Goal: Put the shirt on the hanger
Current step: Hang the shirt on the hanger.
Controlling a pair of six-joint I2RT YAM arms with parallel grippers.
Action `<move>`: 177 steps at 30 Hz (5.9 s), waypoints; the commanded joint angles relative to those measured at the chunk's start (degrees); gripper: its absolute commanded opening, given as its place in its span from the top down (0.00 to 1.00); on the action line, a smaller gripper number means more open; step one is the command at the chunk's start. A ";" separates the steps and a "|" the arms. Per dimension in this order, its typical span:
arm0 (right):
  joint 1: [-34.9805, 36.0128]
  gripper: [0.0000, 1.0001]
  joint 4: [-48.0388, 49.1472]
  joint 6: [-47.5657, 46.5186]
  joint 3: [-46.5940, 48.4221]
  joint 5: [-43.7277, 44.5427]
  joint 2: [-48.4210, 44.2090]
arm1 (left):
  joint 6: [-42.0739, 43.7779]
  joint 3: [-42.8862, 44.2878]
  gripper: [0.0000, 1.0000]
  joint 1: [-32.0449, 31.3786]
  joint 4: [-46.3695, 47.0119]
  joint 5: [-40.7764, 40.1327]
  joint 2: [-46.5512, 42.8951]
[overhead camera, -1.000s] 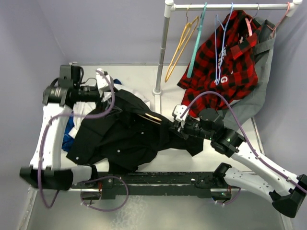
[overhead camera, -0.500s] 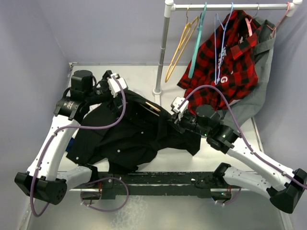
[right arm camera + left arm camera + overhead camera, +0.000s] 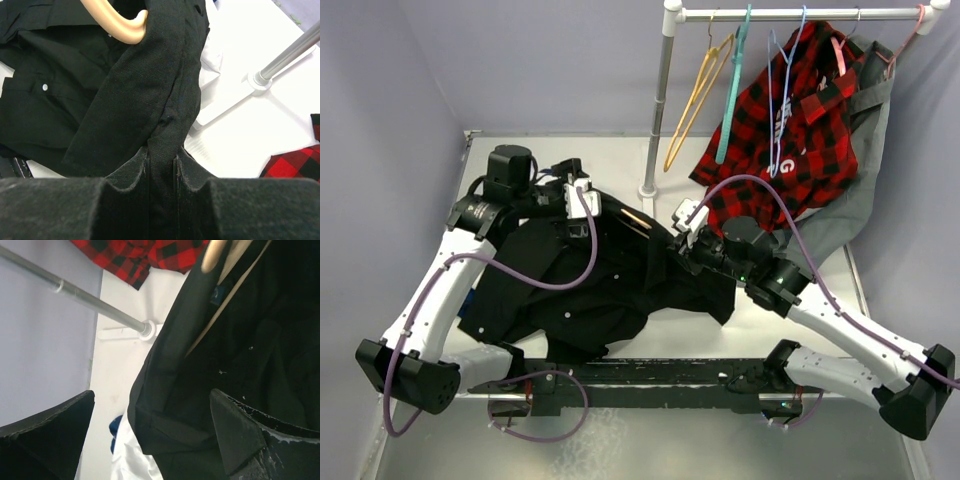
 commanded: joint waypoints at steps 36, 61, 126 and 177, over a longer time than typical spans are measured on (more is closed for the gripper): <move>-0.23 1.00 8.86 1.04 1.46 0.96 -0.47 | -15.88 15.60 0.33 -0.21 12.82 4.58 5.99; -0.27 1.00 17.10 14.80 -4.30 16.32 -3.41 | -42.83 -3.97 0.01 1.87 10.10 -4.45 -4.14; -0.19 1.00 16.95 20.89 -3.64 13.56 -3.31 | -28.86 -7.78 0.02 -16.27 12.57 -7.90 4.30; -0.19 1.00 -6.12 12.41 3.89 5.12 -21.86 | -4.54 -12.31 0.04 5.14 8.90 -0.91 -2.65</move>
